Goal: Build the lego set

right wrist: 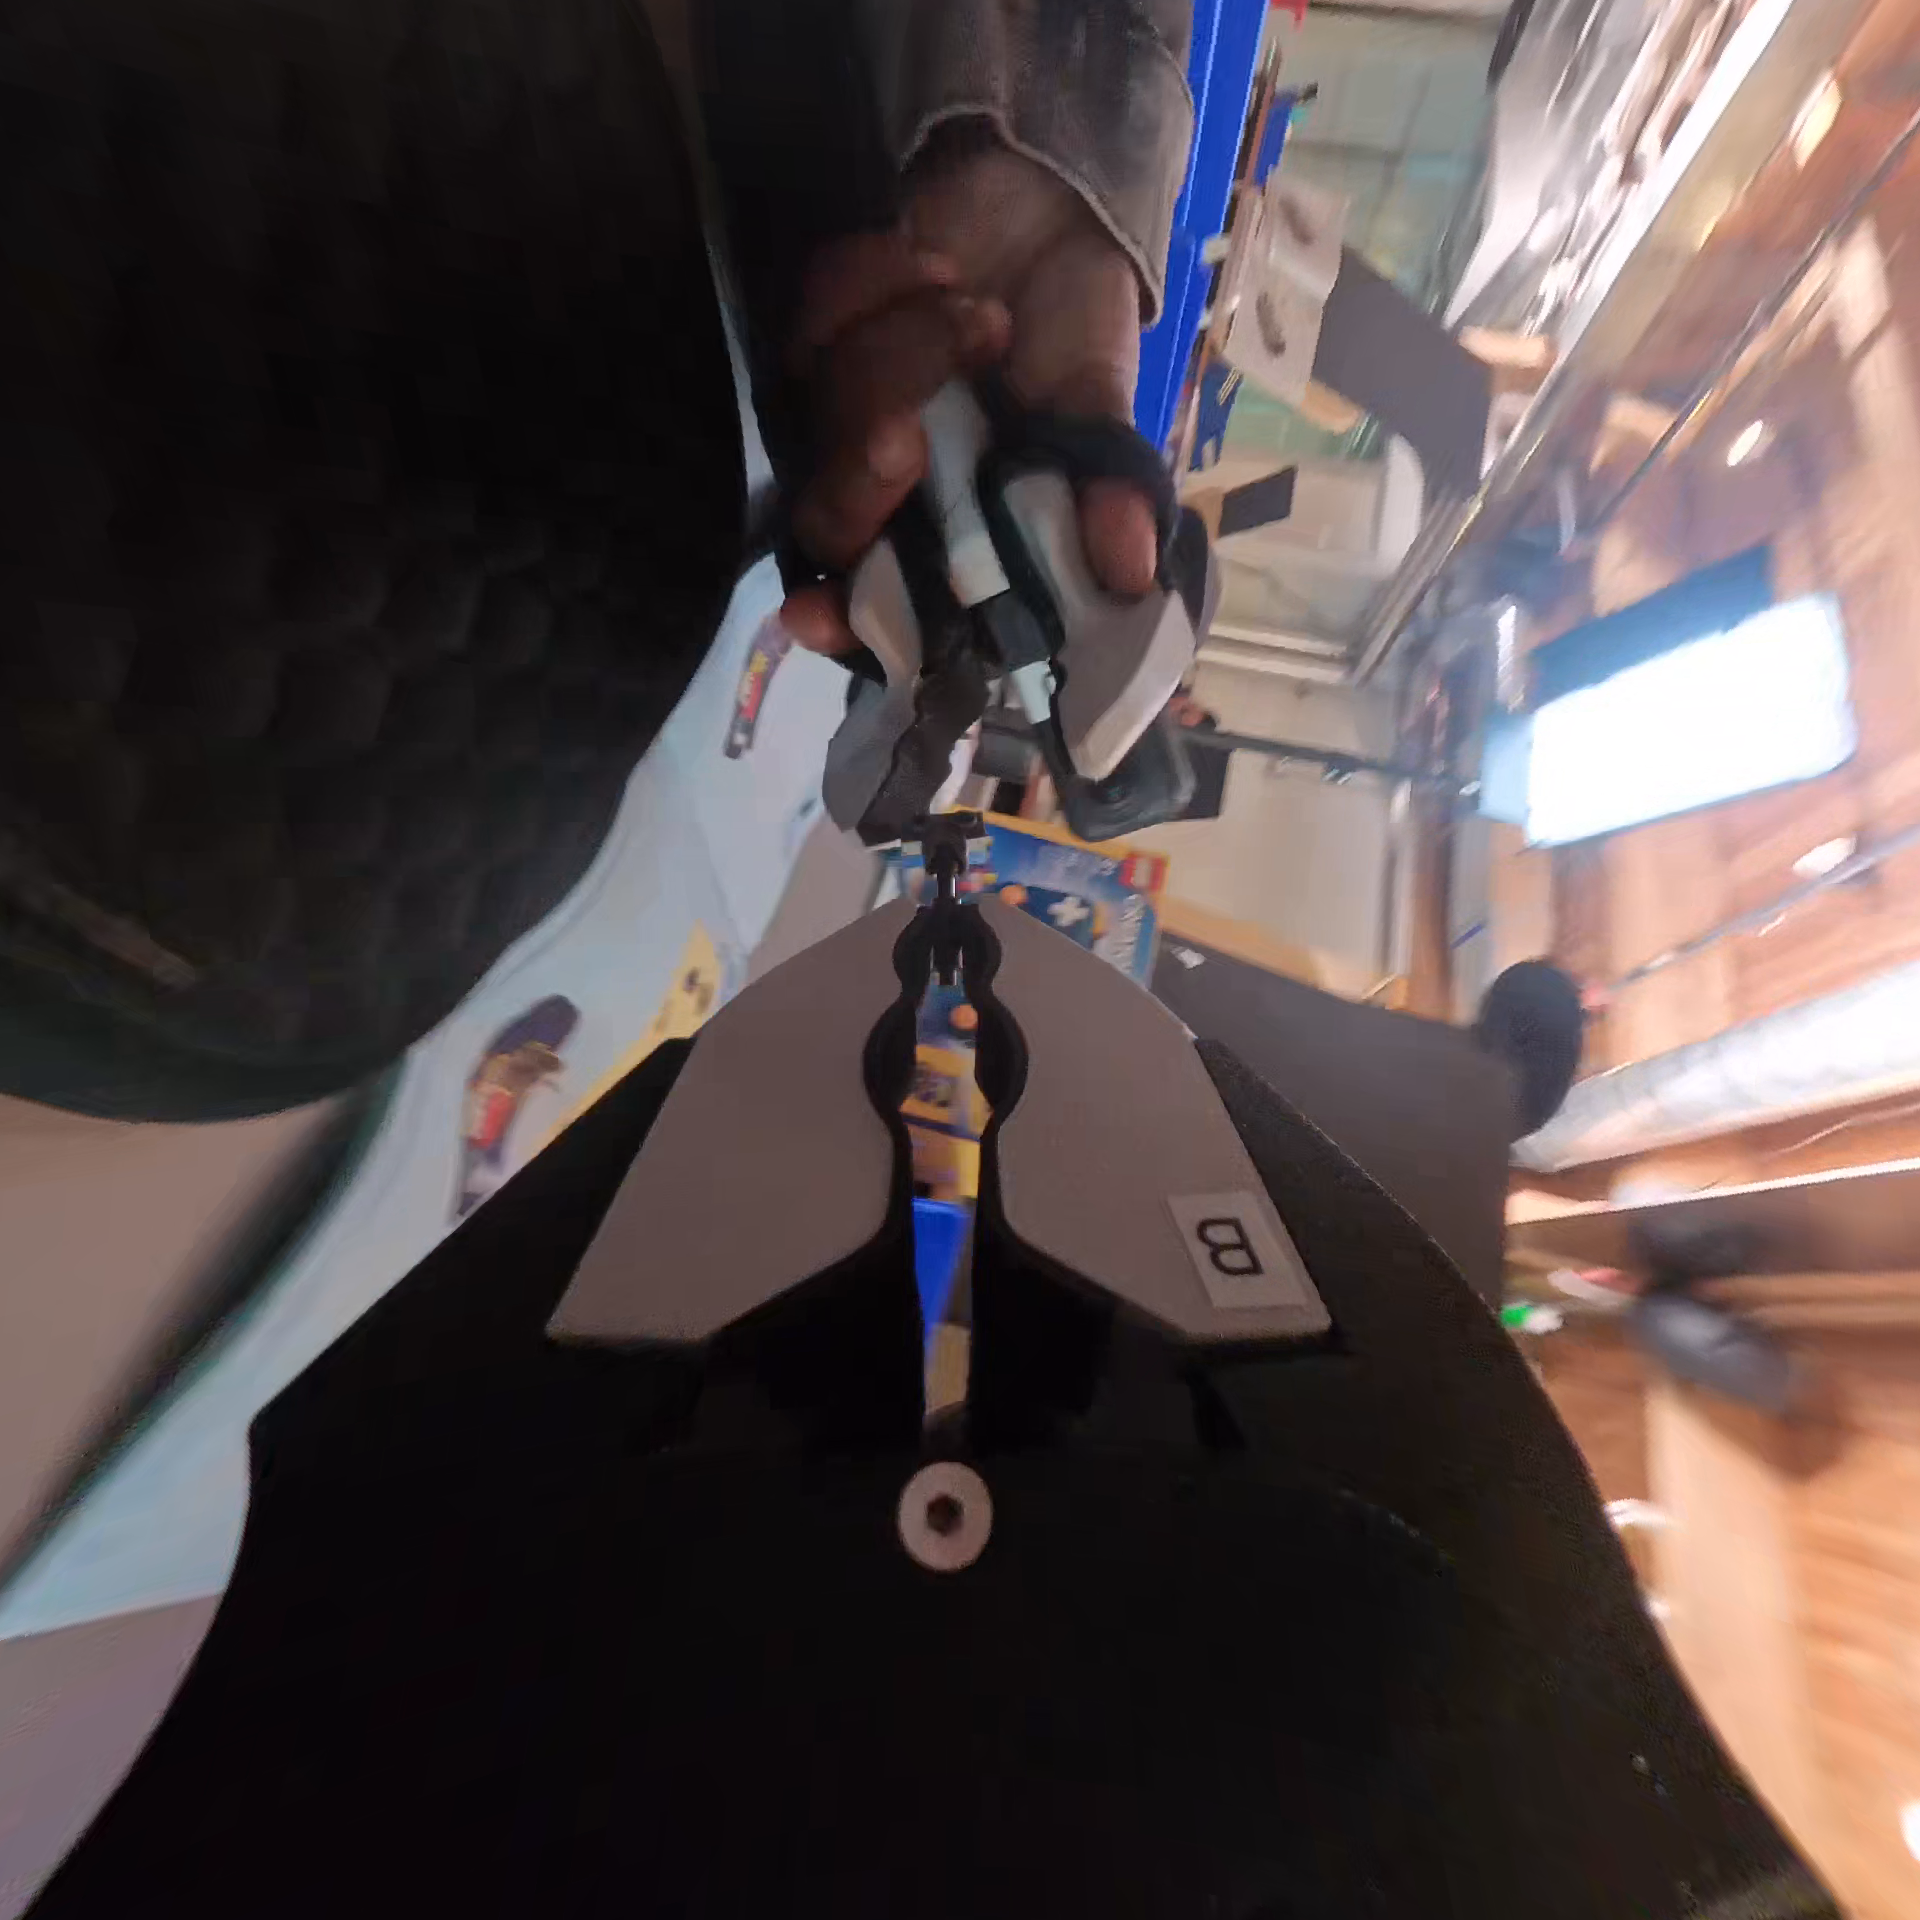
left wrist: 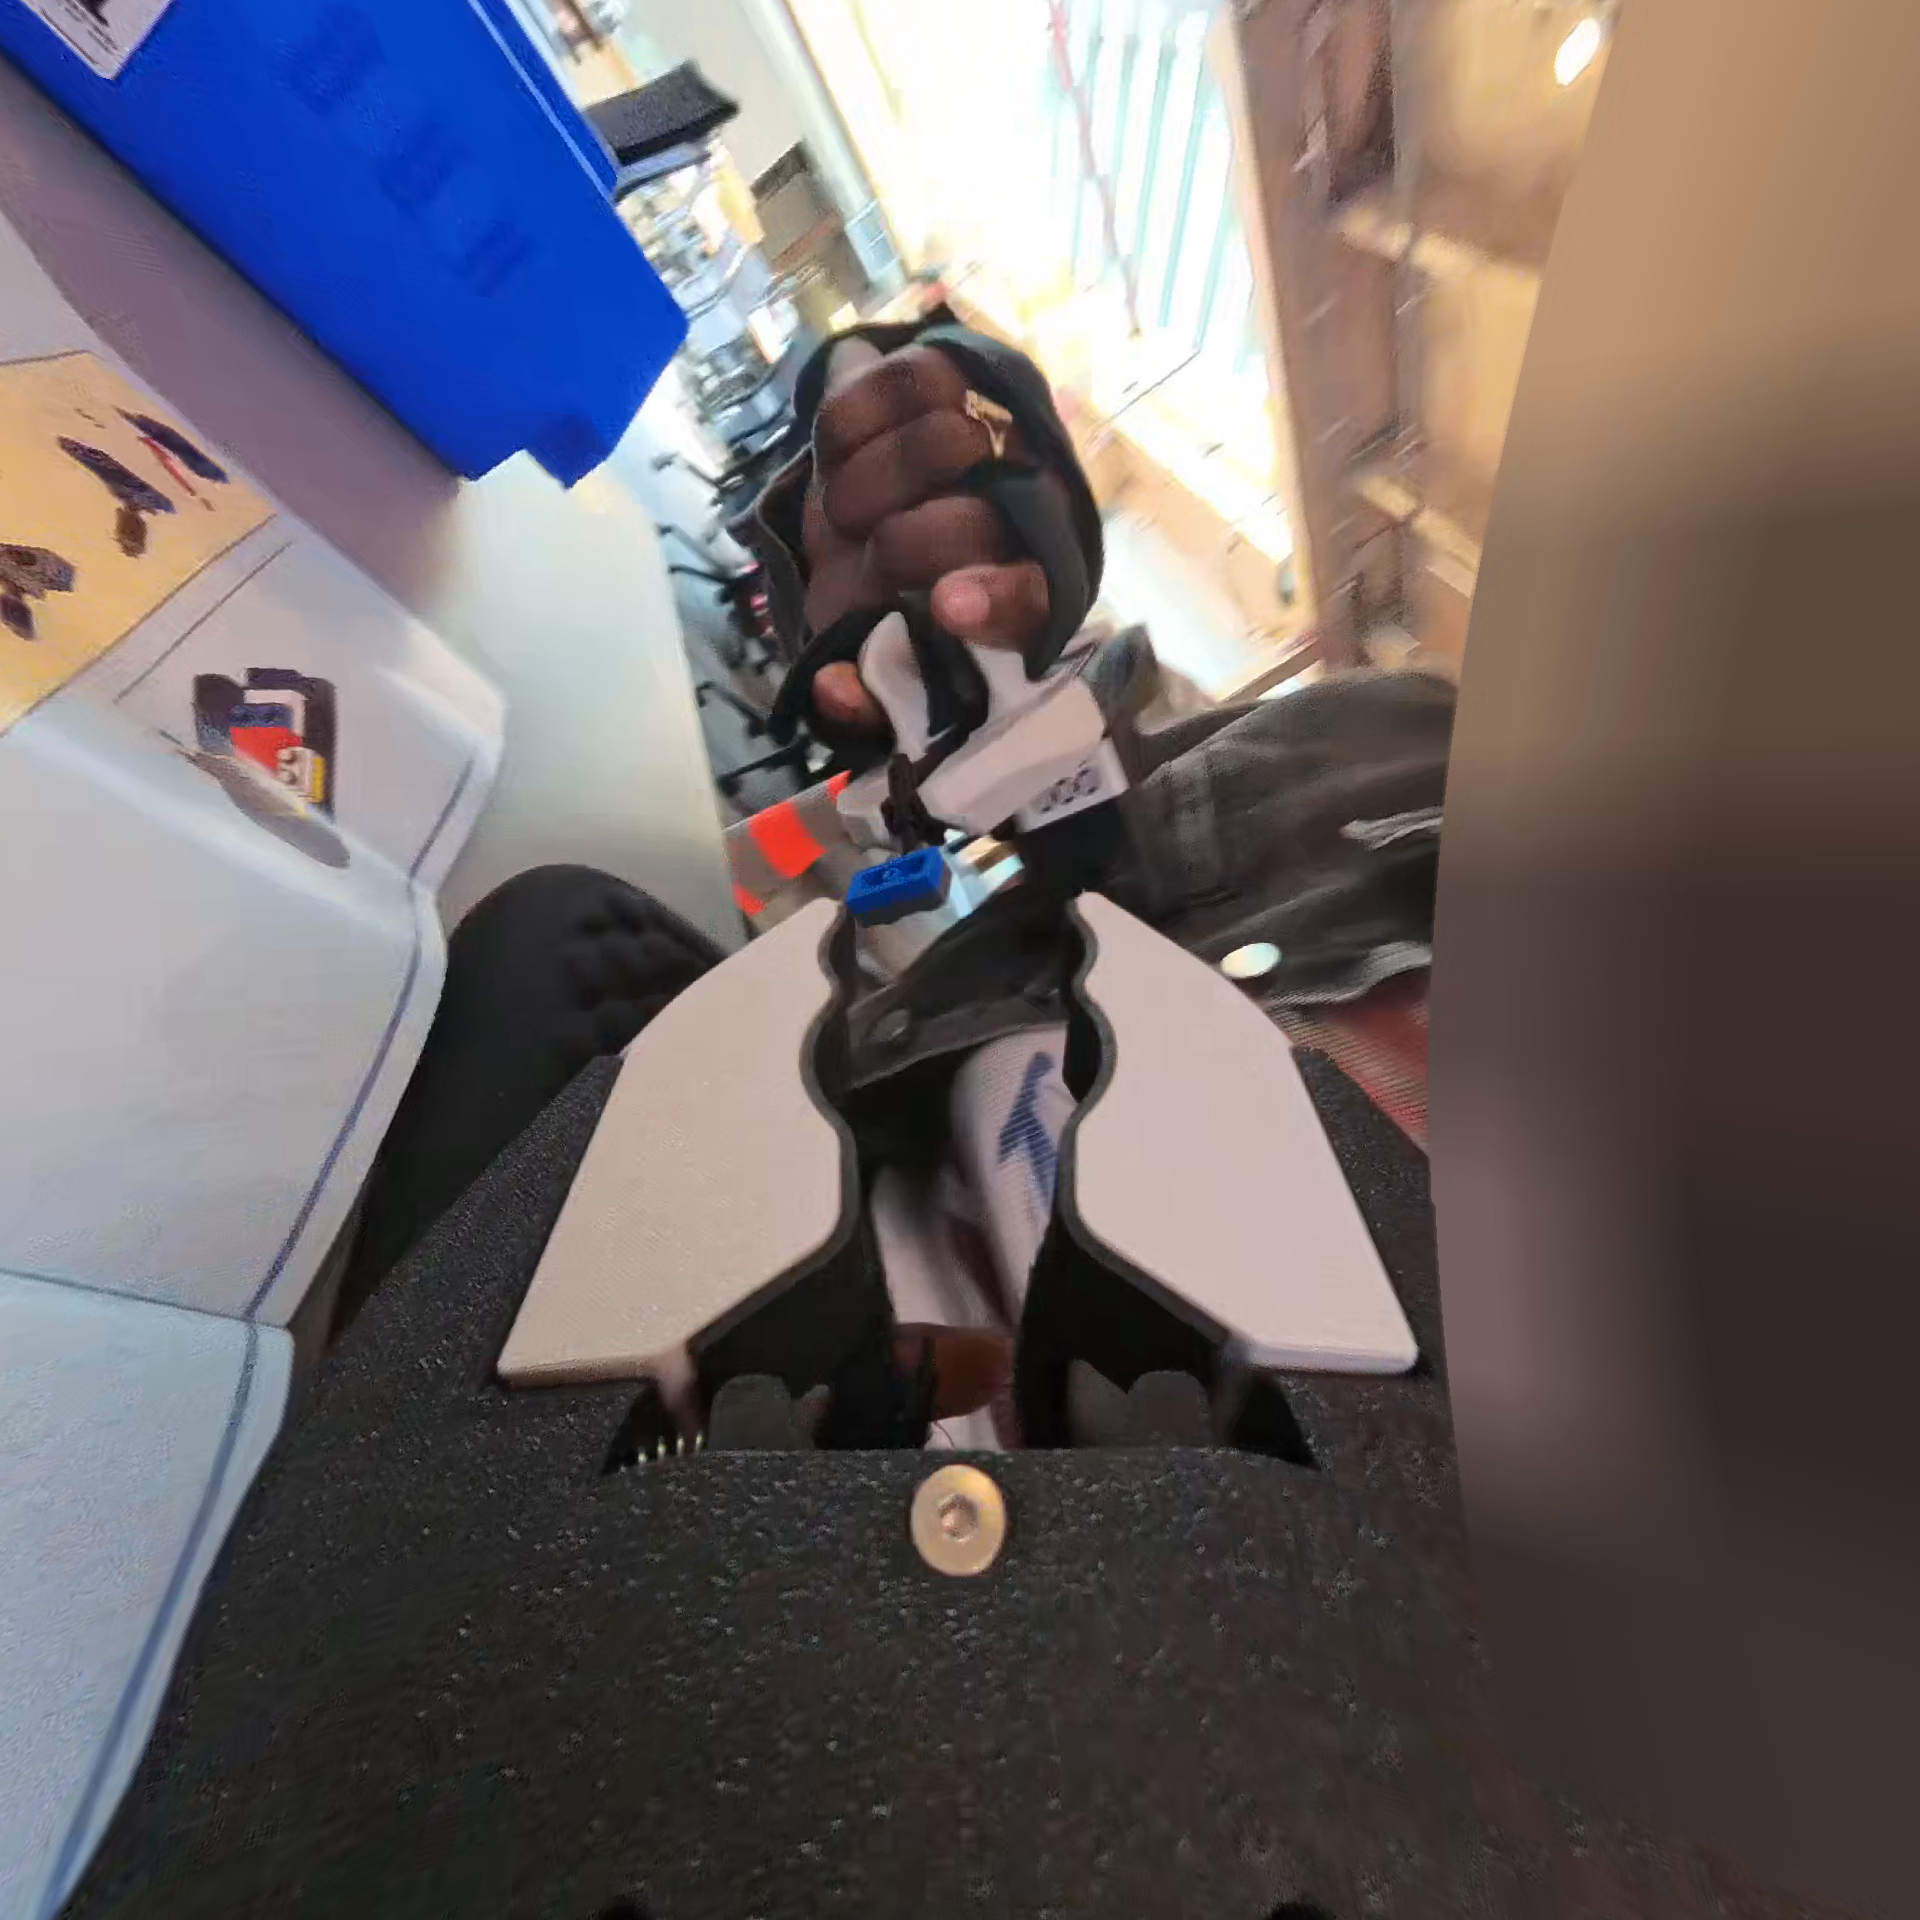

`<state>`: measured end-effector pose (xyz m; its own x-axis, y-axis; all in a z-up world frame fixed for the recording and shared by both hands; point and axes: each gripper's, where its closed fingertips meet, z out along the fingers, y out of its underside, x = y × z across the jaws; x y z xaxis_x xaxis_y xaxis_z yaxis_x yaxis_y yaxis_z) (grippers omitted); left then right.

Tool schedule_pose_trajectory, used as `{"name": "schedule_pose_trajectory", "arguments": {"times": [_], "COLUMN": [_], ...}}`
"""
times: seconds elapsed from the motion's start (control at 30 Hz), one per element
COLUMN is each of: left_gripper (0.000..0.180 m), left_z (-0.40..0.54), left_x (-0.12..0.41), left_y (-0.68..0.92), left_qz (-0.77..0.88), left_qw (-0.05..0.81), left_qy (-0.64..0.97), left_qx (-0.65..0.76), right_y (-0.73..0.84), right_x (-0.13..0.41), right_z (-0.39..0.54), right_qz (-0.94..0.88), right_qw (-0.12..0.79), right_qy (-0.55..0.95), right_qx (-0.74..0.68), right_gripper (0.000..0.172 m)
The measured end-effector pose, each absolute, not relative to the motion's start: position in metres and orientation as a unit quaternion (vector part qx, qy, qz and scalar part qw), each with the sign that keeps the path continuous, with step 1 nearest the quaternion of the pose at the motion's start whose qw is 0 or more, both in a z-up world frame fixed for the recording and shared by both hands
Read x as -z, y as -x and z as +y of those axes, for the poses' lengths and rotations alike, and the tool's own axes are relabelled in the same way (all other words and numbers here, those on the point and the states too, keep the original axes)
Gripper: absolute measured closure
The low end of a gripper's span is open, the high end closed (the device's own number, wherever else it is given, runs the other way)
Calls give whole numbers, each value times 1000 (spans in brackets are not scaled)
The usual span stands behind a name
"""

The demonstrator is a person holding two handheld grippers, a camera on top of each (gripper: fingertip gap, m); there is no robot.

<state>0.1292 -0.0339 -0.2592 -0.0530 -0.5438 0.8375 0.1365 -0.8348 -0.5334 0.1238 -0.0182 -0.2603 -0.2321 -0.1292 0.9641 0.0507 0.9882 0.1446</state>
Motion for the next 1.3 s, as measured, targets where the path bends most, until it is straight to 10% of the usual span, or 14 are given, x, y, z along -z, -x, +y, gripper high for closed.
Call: {"name": "schedule_pose_trajectory", "arguments": {"times": [0.4, 0.57, 0.77, 1.3], "left_gripper": [164, 164, 164, 164], "left_z": [-31, -24, -38, -42], "left_x": [245, 237, 273, 288], "left_y": [-121, -110, -120, -138], "left_qz": [124, 155, 338, 368], "left_qw": [251, 362, 460, 453], "left_qy": [597, 601, 689, 687], "left_qx": [752, 695, 447, 432], "right_y": [-114, -118, -131, -134], "right_x": [241, 229, 256, 282], "right_z": [-28, -14, -34, -43], "right_qz": [-755, -763, -590, -600], "right_qw": [618, 646, 212, 282], "right_qy": [-160, 30, 487, 472], "right_qx": [150, -3, -609, -581], "right_gripper": [166, 155, 138, 166]}}
